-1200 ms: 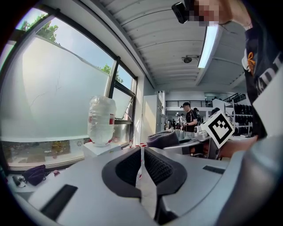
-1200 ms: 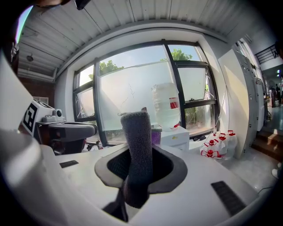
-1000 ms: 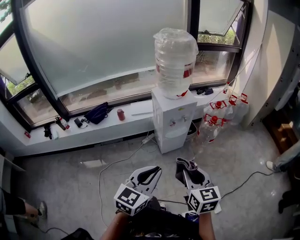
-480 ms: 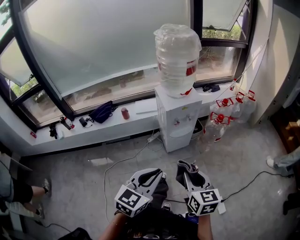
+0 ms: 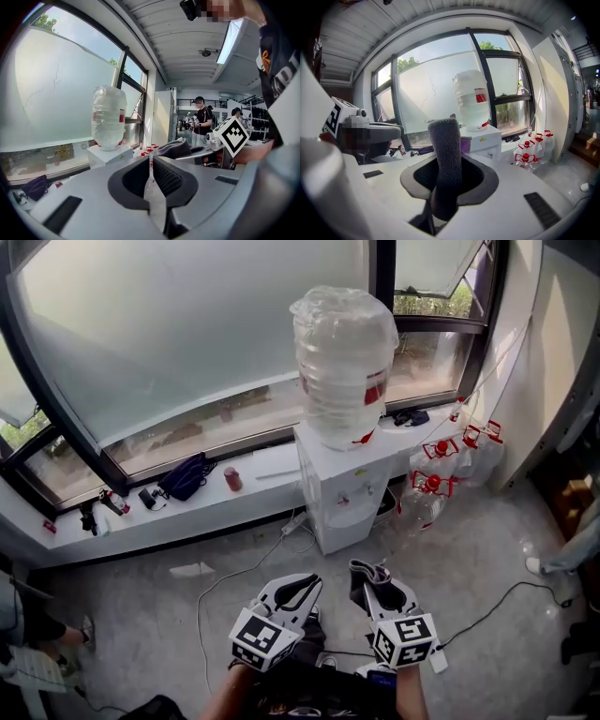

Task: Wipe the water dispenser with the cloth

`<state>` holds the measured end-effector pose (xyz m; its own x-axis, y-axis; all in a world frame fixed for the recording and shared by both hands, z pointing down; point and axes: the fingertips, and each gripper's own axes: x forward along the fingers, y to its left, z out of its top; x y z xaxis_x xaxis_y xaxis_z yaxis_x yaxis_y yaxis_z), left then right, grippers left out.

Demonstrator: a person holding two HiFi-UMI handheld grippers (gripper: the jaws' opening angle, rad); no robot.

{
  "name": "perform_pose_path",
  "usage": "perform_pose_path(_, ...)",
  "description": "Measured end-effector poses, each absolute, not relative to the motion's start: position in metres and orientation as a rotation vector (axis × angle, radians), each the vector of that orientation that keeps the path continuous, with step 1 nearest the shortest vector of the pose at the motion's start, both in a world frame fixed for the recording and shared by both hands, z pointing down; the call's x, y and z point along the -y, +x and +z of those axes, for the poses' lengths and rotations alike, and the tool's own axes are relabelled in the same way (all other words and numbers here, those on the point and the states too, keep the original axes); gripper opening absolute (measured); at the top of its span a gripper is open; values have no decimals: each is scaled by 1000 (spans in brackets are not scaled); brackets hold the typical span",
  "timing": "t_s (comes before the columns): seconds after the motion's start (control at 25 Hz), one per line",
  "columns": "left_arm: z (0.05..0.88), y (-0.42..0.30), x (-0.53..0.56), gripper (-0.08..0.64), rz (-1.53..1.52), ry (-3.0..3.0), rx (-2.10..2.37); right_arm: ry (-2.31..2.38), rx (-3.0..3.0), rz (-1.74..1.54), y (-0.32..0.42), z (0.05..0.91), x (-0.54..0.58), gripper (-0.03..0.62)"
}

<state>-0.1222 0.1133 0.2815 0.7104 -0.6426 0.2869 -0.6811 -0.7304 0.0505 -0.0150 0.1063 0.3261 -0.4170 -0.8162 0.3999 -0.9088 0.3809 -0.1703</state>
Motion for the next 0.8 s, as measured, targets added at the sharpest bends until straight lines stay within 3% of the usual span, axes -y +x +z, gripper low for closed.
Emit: perform_pose_path(0.8, 296, -158, 94, 23, 320, 2795, 920, 1520, 2242, 460, -66, 387, 131, 103)
